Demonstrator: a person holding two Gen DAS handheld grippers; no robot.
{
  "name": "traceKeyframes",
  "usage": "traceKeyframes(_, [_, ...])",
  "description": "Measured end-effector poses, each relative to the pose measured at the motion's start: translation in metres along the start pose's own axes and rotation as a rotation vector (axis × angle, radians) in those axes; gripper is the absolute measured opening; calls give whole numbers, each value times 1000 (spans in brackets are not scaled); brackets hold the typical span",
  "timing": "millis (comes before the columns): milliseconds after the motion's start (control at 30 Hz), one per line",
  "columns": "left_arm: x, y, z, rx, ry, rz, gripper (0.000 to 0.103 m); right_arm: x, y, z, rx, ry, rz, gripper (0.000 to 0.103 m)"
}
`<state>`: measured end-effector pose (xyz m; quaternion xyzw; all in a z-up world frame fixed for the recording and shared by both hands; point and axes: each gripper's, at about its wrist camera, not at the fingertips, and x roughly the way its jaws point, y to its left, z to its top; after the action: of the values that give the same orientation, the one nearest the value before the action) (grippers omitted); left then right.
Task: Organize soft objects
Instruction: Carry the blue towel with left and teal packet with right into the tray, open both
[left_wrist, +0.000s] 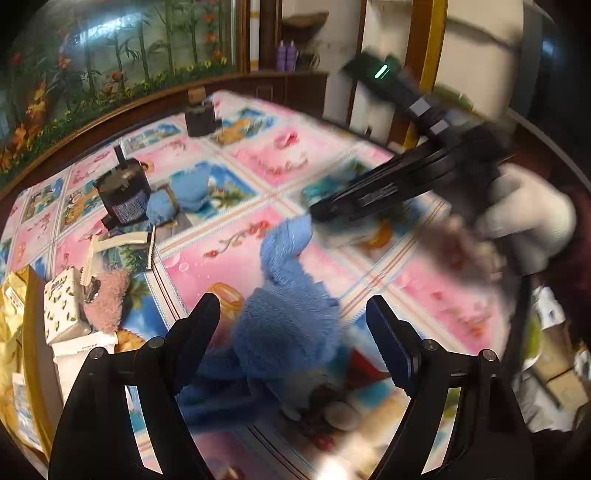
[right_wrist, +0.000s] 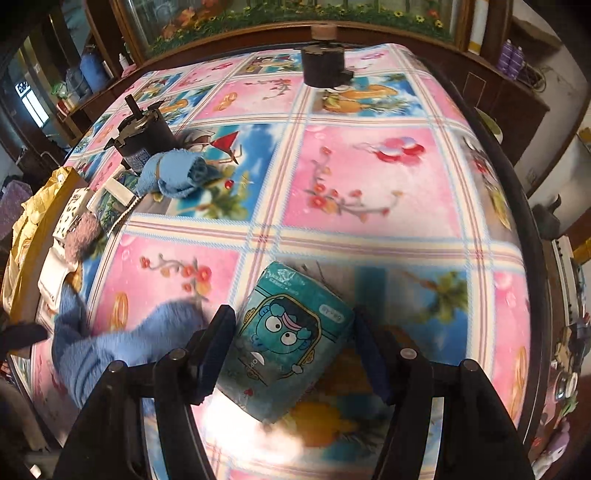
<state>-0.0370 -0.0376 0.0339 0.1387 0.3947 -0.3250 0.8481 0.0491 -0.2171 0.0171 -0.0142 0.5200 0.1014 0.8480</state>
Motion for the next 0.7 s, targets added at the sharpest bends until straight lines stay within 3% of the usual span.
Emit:
traceKeyframes(100, [29, -1, -6, 6, 99, 58, 82, -7, -5, -11, 17, -24, 34, 60])
traceKeyframes(200, [33, 4, -10, -52, 96, 50, 80, -11, -7, -20, 44, -43, 92, 51])
traceKeyframes(233, [35, 5, -10, -59, 97, 65, 69, -12, -6, -23, 47, -49, 102, 47])
traceKeyframes(267, [34, 6, -10, -75, 94, 53, 52, -13, -4, -26, 45, -56, 110, 44])
traceKeyframes(367, [28, 9, -9, -128, 83, 17, 47, -17, 2, -33, 51, -75, 142, 35])
traceKeyframes(433, [21, 10, -11, -147, 69, 15, 47, -18, 6, -35, 50, -79, 168, 33])
traceKeyframes(533, [9, 13, -15, -191, 44, -3, 47, -15, 10, -37, 58, -68, 162, 37])
traceKeyframes(600, [-1, 13, -19, -214, 30, -3, 47, -16, 9, -38, 106, -71, 162, 48])
traceKeyframes(667, [-5, 15, -22, -241, 18, 3, 47, -16, 15, -38, 122, -73, 112, 69])
traceKeyframes(700, [-10, 16, -26, -251, 13, 1, 47, -15, 20, -38, 117, -71, 85, 72])
